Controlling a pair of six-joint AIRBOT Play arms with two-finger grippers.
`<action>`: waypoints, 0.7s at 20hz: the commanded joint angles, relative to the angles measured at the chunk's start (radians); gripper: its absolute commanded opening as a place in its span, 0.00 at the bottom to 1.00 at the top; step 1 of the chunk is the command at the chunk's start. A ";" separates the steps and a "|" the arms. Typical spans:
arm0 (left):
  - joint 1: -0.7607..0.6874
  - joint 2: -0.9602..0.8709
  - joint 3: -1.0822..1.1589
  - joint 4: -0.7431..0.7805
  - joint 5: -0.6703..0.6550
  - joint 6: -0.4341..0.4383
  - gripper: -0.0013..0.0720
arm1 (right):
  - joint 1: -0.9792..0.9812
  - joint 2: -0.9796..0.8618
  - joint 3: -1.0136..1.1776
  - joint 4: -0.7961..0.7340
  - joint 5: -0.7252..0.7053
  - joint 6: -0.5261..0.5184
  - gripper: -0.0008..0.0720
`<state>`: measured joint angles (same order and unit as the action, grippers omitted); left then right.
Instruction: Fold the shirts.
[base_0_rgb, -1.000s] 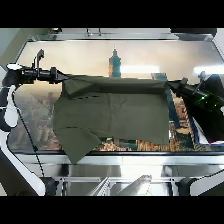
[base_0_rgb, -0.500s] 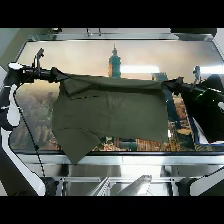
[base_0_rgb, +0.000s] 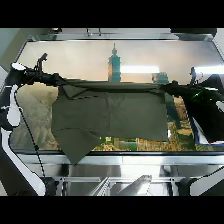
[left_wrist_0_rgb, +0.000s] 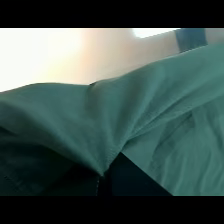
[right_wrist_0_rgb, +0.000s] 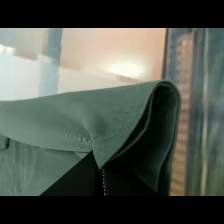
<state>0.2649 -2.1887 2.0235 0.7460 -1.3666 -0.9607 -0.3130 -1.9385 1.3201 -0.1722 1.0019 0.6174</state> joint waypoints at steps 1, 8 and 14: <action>-0.005 0.001 0.000 0.066 0.007 -0.010 0.04 | 0.004 0.003 0.009 -0.016 -0.053 0.000 0.03; -0.050 0.001 0.000 0.068 0.031 0.012 0.05 | 0.032 0.003 0.009 -0.053 -0.056 -0.003 0.03; -0.008 0.070 0.001 0.074 -0.023 0.010 0.43 | 0.008 0.100 0.009 -0.219 -0.060 0.008 0.36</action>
<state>0.2367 -2.1551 2.0235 0.8200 -1.3613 -0.9520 -0.2913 -1.8908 1.3277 -0.2970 0.9478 0.6170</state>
